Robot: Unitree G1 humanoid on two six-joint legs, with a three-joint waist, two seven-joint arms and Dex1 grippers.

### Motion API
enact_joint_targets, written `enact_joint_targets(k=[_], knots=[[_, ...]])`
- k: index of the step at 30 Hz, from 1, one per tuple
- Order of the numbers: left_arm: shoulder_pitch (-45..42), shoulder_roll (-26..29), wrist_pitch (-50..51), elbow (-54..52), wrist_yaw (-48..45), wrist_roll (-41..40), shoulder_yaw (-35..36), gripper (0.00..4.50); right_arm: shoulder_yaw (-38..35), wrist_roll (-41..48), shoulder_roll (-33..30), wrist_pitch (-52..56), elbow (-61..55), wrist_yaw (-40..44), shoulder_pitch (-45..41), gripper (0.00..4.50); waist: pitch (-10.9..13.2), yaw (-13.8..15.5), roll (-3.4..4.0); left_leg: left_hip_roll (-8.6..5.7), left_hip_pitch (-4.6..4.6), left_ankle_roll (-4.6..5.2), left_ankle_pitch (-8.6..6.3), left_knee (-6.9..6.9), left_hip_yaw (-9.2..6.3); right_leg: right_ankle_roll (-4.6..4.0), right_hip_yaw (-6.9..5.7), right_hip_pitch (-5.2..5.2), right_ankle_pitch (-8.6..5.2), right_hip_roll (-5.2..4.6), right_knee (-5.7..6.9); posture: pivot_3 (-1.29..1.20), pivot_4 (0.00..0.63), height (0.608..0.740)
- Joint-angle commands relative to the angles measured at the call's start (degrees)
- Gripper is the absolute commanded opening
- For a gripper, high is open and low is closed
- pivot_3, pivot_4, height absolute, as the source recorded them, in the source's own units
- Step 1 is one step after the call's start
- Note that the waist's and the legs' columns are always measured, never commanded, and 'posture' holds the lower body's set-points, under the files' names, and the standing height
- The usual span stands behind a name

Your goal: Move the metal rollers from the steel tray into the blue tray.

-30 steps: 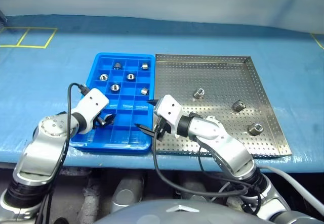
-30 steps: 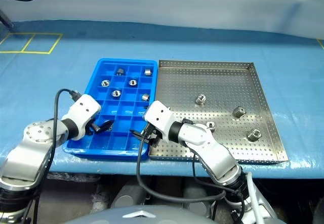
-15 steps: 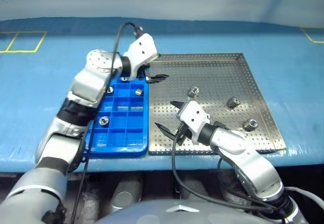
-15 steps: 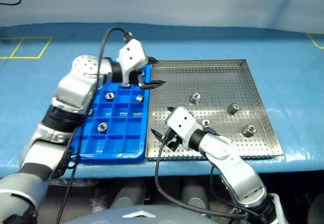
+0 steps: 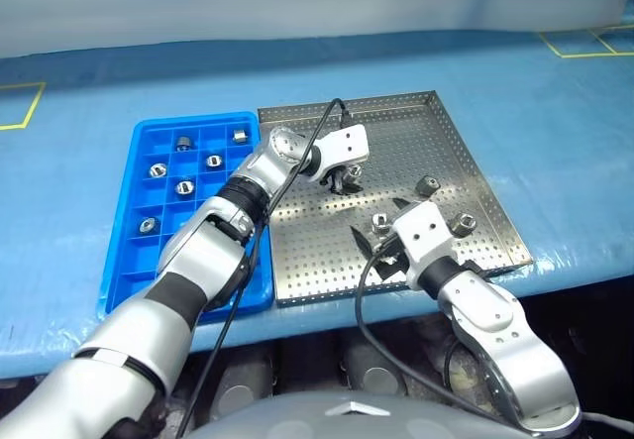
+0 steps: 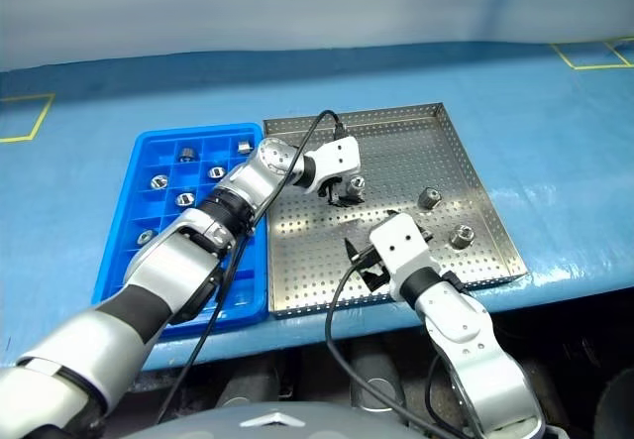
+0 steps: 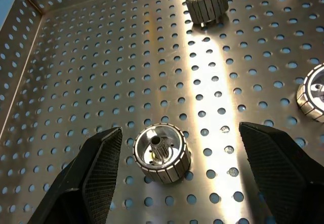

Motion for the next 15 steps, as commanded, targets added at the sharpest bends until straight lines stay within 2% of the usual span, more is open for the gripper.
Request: enact_joint_targets(k=[1,9,12,15], knots=[[-1.9,-0.8,-2.5,2.3,2.0,2.0,1.1,4.04,-1.7,-0.6,1.9,-0.2,-1.2,-1.7,0.9,4.5,0.0,-0.4,0.0,0.0,0.01,0.0,0.0,0.0,0.0,0.02,0.01,0.01,0.01,0.0,0.0,-0.31,0.15,0.74],[-0.8,-2.6,-1.3,6.4,6.3,4.0,2.9,4.04,-3.5,-1.2,5.0,-0.8,0.7,-3.5,2.1,4.5,0.0,-1.4,0.02,-0.01,0.02,0.03,0.0,0.06,0.02,0.07,0.05,0.02,0.04,0.0,0.03,-0.31,0.15,0.74],[-0.4,-3.1,-0.6,7.1,7.4,4.3,3.7,3.47,-3.4,-1.3,5.2,-1.0,1.1,-3.6,1.8,4.5,0.0,-1.4,0.03,-0.01,0.04,0.03,0.0,0.07,0.02,0.07,0.04,0.05,0.04,0.0,0.04,-0.31,0.15,0.74],[-0.7,-3.0,-0.1,6.8,7.8,3.8,5.1,2.52,-3.0,-1.3,5.4,-1.1,1.4,-3.6,1.4,4.5,0.0,-1.6,0.03,-0.01,0.03,0.03,0.0,0.1,0.02,0.11,0.05,0.04,0.06,0.01,0.03,-0.3,0.15,0.74]])
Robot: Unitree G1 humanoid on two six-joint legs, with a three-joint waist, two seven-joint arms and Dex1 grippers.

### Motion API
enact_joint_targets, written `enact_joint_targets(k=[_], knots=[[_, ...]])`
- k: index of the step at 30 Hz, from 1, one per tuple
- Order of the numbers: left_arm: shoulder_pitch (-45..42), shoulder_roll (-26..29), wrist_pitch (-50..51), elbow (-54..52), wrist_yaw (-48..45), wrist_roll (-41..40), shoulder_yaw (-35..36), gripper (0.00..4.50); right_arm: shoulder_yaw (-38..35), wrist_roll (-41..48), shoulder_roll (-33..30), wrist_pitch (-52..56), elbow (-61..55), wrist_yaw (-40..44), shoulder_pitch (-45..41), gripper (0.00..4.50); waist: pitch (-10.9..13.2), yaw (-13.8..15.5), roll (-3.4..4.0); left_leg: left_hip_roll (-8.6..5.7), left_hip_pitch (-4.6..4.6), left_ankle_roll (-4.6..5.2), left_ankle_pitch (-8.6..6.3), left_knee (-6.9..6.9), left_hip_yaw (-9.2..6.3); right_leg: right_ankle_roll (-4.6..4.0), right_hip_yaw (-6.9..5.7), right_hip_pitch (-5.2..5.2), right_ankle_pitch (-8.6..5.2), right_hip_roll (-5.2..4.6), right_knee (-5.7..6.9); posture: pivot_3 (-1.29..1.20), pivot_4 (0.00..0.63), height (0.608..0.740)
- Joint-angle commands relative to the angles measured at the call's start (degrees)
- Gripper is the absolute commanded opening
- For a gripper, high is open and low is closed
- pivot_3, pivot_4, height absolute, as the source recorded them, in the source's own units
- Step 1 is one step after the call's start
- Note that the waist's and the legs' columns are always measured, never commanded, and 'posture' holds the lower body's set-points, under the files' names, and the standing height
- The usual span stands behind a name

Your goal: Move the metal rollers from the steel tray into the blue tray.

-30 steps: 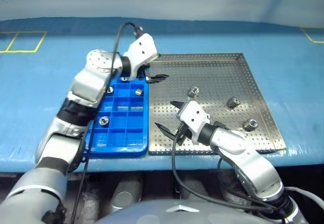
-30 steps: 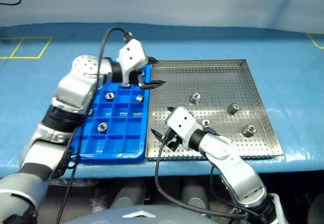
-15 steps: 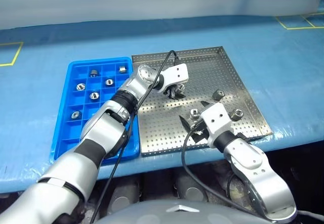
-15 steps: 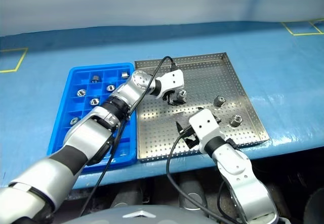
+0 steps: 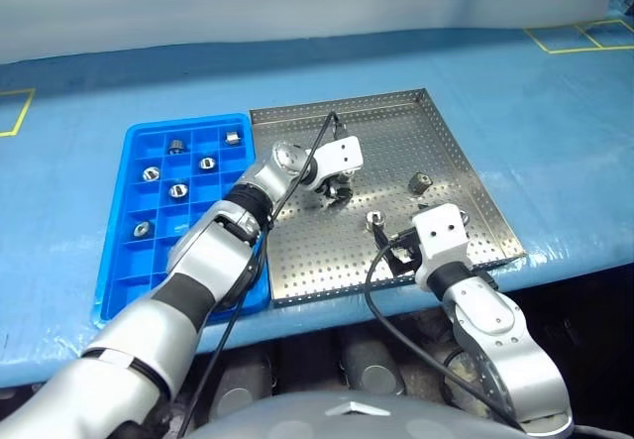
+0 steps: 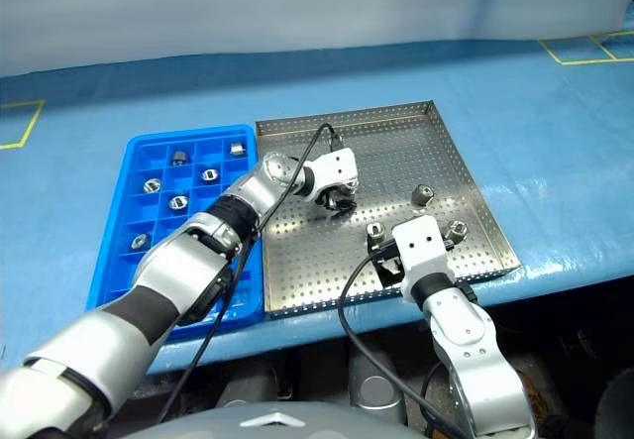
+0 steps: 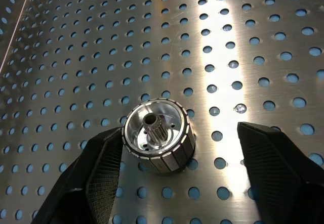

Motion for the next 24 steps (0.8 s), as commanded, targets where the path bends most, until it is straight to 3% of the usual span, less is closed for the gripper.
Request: enact_joint_targets(k=[1,3,7,11,19,24], knots=[[-0.9,0.0,0.7,-0.6,0.5,-0.2,1.9,2.23,-0.2,-0.6,0.4,-1.4,-0.7,-0.2,-0.9,4.5,0.0,-0.1,0.0,0.0,0.0,0.0,0.0,0.0,0.0,0.0,0.0,0.0,0.0,0.0,0.0,-0.28,0.15,0.74],[-1.5,1.0,0.8,-1.6,0.1,-0.5,2.8,1.69,0.2,-0.5,0.4,-1.3,-0.4,0.1,-1.5,4.5,0.0,-0.2,0.0,0.0,0.0,0.0,0.0,0.0,0.0,0.0,0.0,0.0,0.0,0.01,0.01,-0.26,0.15,0.74],[-2.7,4.0,2.1,-7.2,-1.3,-3.8,7.2,1.69,1.7,-0.1,0.3,-1.0,0.5,1.2,-4.3,4.5,0.0,-0.1,0.0,0.01,0.0,-0.02,0.01,-0.02,0.01,-0.01,0.02,-0.06,0.01,0.02,0.05,-0.2,0.15,0.74],[2.0,10.4,10.9,-28.7,-3.8,-9.9,13.8,1.69,6.0,0.6,1.2,-1.1,3.1,3.3,-11.1,4.5,0.1,0.2,0.04,0.07,-0.03,-0.1,0.07,-0.07,0.02,-0.21,0.06,-0.16,0.13,0.05,0.13,-0.13,0.15,0.74],[28.9,28.1,34.0,-80.5,-4.6,-14.7,23.6,1.69,14.7,3.6,5.4,-5.1,13.4,11.2,-26.5,4.5,0.0,2.8,0.18,0.14,0.06,-0.46,0.25,-0.37,0.06,-0.5,0.24,-0.33,0.26,0.12,0.13,0.06,0.15,0.74],[44.1,34.2,42.7,-98.1,-2.8,-16.9,31.1,1.69,18.9,4.5,6.9,-9.2,20.2,16.7,-32.1,4.5,0.0,8.1,0.07,0.16,-0.11,-0.59,0.33,-0.46,0.0,-0.64,0.15,-0.7,0.3,0.16,0.13,0.2,0.15,0.74]])
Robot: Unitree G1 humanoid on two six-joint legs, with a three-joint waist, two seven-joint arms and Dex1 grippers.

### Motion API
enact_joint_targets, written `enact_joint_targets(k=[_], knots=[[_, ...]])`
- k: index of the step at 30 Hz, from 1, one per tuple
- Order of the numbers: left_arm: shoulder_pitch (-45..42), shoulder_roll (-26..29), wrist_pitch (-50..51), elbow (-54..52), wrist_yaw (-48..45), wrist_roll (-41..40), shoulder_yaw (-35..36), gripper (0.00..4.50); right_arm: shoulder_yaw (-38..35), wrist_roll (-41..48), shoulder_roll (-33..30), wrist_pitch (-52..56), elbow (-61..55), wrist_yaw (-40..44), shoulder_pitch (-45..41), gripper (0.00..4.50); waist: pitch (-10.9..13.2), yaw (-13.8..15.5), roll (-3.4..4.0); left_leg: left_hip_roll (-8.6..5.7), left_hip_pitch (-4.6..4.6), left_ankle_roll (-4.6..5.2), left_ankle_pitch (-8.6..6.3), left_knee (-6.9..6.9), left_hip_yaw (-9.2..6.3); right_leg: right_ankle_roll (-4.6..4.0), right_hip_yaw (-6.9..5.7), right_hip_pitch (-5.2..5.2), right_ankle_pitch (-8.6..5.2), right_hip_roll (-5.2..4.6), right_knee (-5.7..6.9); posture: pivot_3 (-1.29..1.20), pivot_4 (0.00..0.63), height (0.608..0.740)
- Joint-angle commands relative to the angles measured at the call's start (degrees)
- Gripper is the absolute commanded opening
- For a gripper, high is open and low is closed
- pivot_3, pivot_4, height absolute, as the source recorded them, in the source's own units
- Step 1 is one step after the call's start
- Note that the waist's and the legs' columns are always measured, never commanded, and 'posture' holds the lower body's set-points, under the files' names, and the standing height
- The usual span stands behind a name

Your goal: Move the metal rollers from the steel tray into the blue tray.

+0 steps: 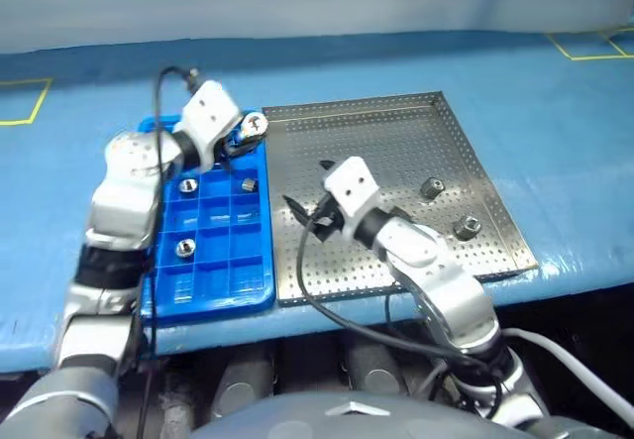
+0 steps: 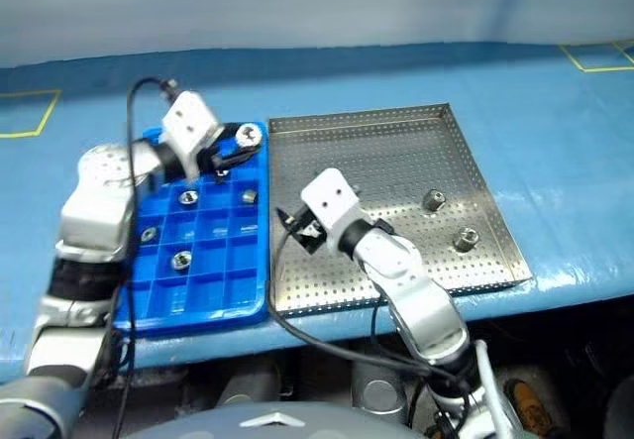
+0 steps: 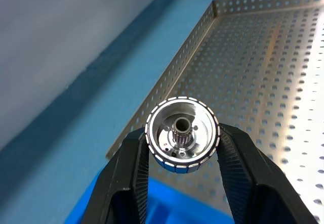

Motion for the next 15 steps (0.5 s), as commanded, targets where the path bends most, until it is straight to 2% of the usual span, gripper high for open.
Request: enact_joint_targets(k=[1,3,6,13,15], knots=[[6.7,2.5,5.6,-13.3,1.6,-2.9,6.9,1.69,2.9,0.9,0.7,-4.1,2.9,3.9,-2.8,4.5,0.0,2.0,-0.02,-0.02,0.01,0.01,0.0,0.0,-0.03,-0.01,-0.05,-0.04,0.0,-0.02,-0.02,0.22,0.15,0.74],[11.4,3.2,8.6,-18.1,2.2,-4.5,10.2,1.69,4.0,1.0,0.9,-5.6,4.8,5.6,-4.0,4.5,0.0,4.1,-0.04,-0.09,0.02,0.03,-0.02,0.03,-0.1,0.0,-0.11,0.01,0.0,-0.06,-0.09,0.27,0.15,0.74],[23.4,3.8,14.4,-27.6,3.4,-4.6,16.6,1.69,6.1,1.8,2.2,-7.9,8.7,8.9,-6.1,4.5,-0.1,5.6,-0.15,-0.15,0.06,0.03,-0.02,0.06,-0.14,0.0,-0.09,0.06,0.0,-0.07,-0.11,0.34,0.15,0.74],[41.6,3.7,18.3,-35.8,7.3,-2.7,19.0,1.69,9.4,1.8,4.8,-11.0,13.5,13.1,-7.5,4.5,-0.1,9.6,-0.23,0.08,0.16,-0.11,0.07,-0.19,-0.31,-0.28,-0.22,0.03,-0.12,0.19,-0.05,0.42,0.15,0.74],[44.0,3.6,18.3,-36.0,8.7,-2.2,19.2,1.69,9.9,1.7,5.3,-11.4,14.1,13.8,-7.5,4.5,-0.1,10.5,-0.24,0.23,0.2,-0.18,0.11,-0.23,-0.31,-0.36,-0.27,0.03,-0.15,0.33,-0.06,0.42,0.15,0.74]])
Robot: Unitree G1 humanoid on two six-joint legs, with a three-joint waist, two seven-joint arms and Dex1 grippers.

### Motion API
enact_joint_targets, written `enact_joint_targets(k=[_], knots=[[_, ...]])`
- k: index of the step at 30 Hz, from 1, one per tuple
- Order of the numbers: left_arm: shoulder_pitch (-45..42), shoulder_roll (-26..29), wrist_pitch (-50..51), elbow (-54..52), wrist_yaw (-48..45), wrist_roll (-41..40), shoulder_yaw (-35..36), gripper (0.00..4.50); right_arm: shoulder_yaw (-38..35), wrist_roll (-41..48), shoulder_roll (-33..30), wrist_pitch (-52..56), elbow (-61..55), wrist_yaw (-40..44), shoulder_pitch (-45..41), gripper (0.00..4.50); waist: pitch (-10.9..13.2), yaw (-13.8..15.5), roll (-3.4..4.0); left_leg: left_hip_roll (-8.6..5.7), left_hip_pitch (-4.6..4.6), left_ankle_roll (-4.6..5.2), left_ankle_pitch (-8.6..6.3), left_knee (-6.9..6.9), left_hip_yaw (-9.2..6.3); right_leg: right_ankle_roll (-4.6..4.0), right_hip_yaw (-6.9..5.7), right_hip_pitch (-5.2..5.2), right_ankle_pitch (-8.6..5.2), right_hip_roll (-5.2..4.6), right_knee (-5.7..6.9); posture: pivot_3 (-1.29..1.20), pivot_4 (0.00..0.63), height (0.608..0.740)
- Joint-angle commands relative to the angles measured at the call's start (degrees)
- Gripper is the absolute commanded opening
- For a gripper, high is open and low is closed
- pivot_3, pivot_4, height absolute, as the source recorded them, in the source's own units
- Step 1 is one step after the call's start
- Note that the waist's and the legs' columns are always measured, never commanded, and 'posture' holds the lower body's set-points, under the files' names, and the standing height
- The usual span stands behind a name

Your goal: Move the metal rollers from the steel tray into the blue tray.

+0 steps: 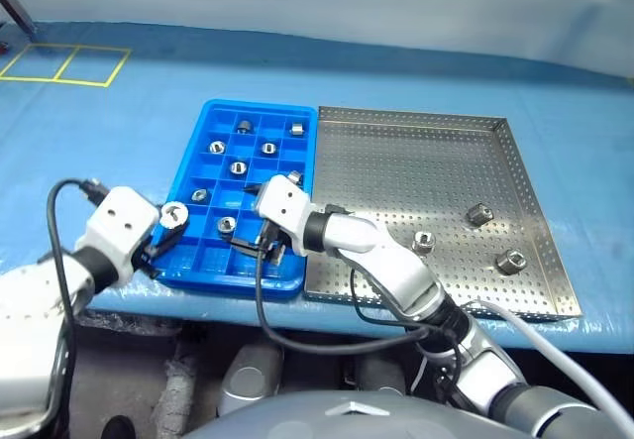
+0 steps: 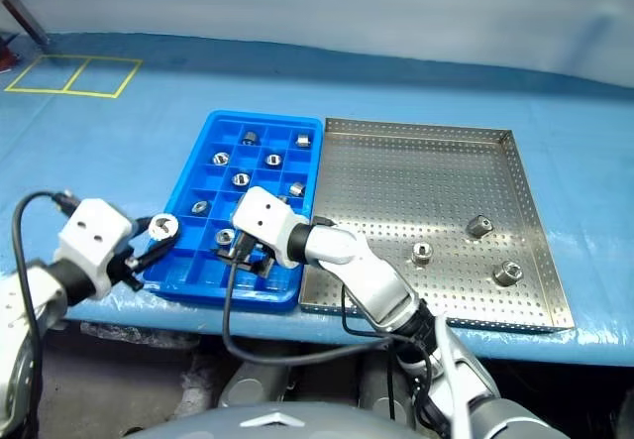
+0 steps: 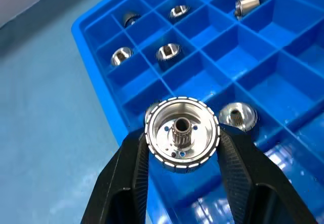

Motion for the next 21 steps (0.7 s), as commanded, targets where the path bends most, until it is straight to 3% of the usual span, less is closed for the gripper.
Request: enact_joint_targets(k=[1,9,21], knots=[[2.5,0.0,0.1,-2.7,2.9,1.3,1.5,1.69,0.9,0.5,1.2,-2.0,-0.1,1.5,-0.7,4.5,0.0,1.2,0.0,0.07,0.0,-0.06,0.03,-0.03,0.0,0.0,-0.02,-0.02,-0.06,0.06,0.0,0.42,0.15,0.74],[2.4,0.1,-0.4,0.0,7.1,1.0,-1.6,1.69,1.6,0.5,1.0,-2.3,-0.7,3.5,0.4,4.5,0.0,3.7,0.0,0.54,0.1,-0.57,0.33,-0.24,-0.08,-0.57,-0.18,-0.02,-0.13,0.56,0.0,0.39,0.15,0.74],[-6.0,2.0,-1.4,4.8,7.7,-1.0,-6.3,1.69,0.3,-0.5,0.1,-1.4,-2.5,2.1,1.8,4.5,0.0,3.2,-0.01,0.63,0.05,-0.71,0.39,-0.43,-0.04,-0.65,-0.14,-0.06,-0.07,0.65,-0.02,0.31,0.15,0.74]])
